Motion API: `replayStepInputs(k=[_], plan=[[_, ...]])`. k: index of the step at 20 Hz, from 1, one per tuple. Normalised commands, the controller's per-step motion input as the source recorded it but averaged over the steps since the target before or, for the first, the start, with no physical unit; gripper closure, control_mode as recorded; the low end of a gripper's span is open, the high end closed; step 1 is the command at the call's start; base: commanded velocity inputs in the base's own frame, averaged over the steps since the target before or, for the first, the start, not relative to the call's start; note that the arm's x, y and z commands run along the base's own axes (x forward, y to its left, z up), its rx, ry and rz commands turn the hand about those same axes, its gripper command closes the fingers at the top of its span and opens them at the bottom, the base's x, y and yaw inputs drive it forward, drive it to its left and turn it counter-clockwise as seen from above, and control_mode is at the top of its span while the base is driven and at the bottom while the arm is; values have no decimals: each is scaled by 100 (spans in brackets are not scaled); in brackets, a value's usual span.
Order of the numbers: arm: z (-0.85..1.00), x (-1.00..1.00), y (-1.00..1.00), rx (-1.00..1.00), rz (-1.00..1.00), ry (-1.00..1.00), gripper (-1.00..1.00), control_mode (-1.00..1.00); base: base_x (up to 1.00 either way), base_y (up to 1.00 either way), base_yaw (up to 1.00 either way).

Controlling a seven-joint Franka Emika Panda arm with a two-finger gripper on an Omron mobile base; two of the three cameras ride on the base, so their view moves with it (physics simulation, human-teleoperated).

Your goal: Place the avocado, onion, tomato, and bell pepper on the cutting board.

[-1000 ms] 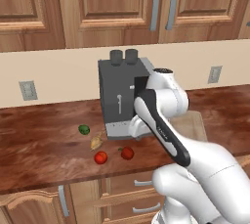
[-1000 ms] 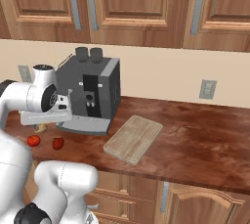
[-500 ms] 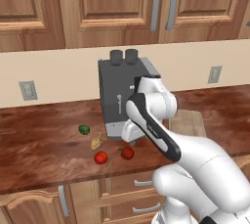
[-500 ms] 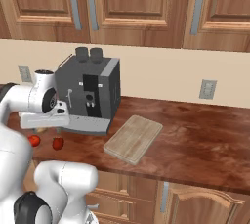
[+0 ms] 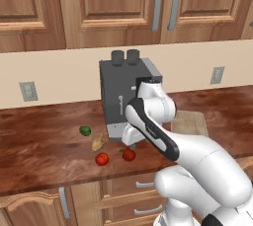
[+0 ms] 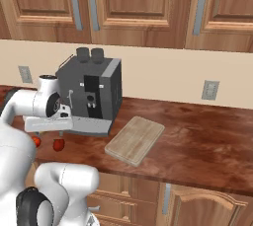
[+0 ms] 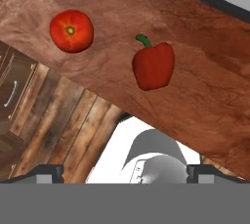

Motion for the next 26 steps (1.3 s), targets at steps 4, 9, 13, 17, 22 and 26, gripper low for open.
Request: replayStepInputs(k=[4, 9, 13, 17, 22, 26], plan=[[-18, 5, 1, 0, 0, 0, -100, -100, 0, 0, 0], [-18, 1, 3, 0, 0, 0, -100, -100, 0, 0, 0], [-14, 1, 2, 0, 0, 0, -100, -100, 0, 0, 0], [-8, 7, 0, 0, 0, 0, -100, -100, 0, 0, 0], [-2, 9, 0, 0, 0, 0, -100, -100, 0, 0, 0], [-6, 13, 0, 0, 0, 0, -100, -100, 0, 0, 0]])
